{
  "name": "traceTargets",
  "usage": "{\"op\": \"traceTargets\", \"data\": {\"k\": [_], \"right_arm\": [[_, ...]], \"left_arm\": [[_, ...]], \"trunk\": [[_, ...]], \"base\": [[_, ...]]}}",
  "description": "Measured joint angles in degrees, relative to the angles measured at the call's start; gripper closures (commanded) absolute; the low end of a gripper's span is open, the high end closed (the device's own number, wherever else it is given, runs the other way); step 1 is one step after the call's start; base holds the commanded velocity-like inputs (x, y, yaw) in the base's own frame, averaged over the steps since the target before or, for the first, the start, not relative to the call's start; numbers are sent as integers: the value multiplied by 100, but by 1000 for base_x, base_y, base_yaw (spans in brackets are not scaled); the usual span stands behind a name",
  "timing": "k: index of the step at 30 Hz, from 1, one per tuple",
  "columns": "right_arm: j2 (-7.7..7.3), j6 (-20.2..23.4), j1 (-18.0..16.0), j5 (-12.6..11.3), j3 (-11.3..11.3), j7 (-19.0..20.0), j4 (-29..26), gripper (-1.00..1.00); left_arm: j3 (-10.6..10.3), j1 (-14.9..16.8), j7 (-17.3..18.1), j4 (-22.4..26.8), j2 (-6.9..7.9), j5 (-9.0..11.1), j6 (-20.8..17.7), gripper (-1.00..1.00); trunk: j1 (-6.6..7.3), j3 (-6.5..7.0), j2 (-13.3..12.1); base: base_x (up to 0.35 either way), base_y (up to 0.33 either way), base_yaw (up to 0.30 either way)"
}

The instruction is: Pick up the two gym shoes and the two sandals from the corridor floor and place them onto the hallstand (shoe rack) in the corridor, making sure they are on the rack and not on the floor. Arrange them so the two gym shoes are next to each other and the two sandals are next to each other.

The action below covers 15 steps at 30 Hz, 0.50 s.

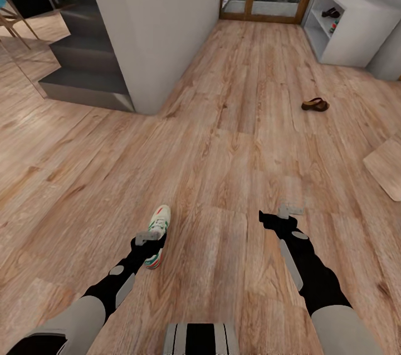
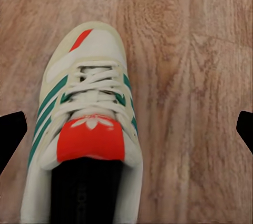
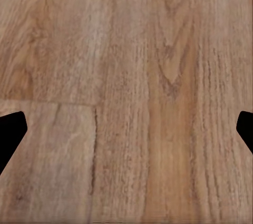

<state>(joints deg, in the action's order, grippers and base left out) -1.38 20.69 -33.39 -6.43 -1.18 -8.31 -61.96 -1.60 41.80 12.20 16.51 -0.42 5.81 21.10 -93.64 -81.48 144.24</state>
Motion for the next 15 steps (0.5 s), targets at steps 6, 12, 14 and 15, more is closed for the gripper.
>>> {"op": "traceTargets", "data": {"k": [6, 12, 14, 15], "right_arm": [[0, 1, 0, 0, 0, 0, 0, -100], [0, -1, 0, 1, -3, 0, 0, -100], [0, 0, 0, 0, -4, 1, 0, -100], [0, 0, 0, 0, -5, 2, 0, -100]], "left_arm": [[0, -1, 0, -1, 2, 0, -3, -100], [0, 1, 0, -1, 4, 0, -3, -100], [1, 0, 0, -2, 5, 1, 1, -100], [1, 0, 0, -3, 5, 1, 1, -100]], "trunk": [[-15, -189, 8], [-20, -270, 11], [-20, -273, 11], [-20, -274, 11]], "base": [[0, 0, 120], [0, 0, 95], [0, 0, 16], [0, 0, 8]]}}
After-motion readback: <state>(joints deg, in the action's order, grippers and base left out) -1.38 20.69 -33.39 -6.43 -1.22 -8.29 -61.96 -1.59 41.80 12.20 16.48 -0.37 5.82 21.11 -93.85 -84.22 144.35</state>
